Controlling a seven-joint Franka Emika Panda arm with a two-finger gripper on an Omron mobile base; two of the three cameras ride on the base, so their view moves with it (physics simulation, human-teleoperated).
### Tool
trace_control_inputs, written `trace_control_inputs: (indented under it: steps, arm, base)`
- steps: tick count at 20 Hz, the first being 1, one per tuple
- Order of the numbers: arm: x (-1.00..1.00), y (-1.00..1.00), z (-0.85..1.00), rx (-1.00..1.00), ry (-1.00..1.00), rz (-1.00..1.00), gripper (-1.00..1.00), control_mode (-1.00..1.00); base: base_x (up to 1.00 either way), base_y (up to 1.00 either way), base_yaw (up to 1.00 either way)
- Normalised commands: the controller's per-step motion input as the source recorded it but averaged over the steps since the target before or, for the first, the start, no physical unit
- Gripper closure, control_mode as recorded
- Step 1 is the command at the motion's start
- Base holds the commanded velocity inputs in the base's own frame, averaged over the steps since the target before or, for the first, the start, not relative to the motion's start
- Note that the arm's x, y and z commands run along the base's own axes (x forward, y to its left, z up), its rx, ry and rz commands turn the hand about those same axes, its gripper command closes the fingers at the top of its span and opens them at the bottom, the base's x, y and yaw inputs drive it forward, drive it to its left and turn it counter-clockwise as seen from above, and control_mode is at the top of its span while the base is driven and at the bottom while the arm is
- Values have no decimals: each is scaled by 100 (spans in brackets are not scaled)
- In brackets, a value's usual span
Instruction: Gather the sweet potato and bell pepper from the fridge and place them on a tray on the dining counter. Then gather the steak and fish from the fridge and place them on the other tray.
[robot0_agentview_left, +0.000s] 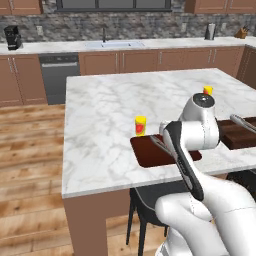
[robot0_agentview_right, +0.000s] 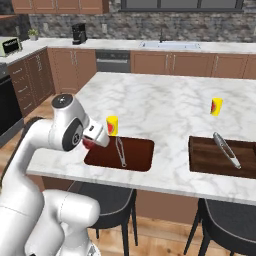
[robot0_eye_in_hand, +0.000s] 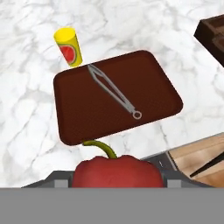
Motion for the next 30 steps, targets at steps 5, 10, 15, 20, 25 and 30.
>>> trace_control_inputs:
  steps: [5, 10, 15, 20, 25, 30]
  arm:
    - [66, 26, -38, 0, 9, 0, 100, -100]
    - [44, 12, -48, 0, 12, 0, 100, -100]
    - [38, 0, -56, 0, 11, 0, 100, -100]
    - [34, 0, -53, 0, 3, 0, 100, -100]
    - [15, 0, -39, 2, 0, 0, 100, -100]
    - [16, 0, -32, 1, 0, 0, 100, -100]
  base:
    - [0, 0, 0]
    - [0, 0, 0]
    - [0, 0, 0]
    - [0, 0, 0]
    - [0, 0, 0]
    - [0, 0, 0]
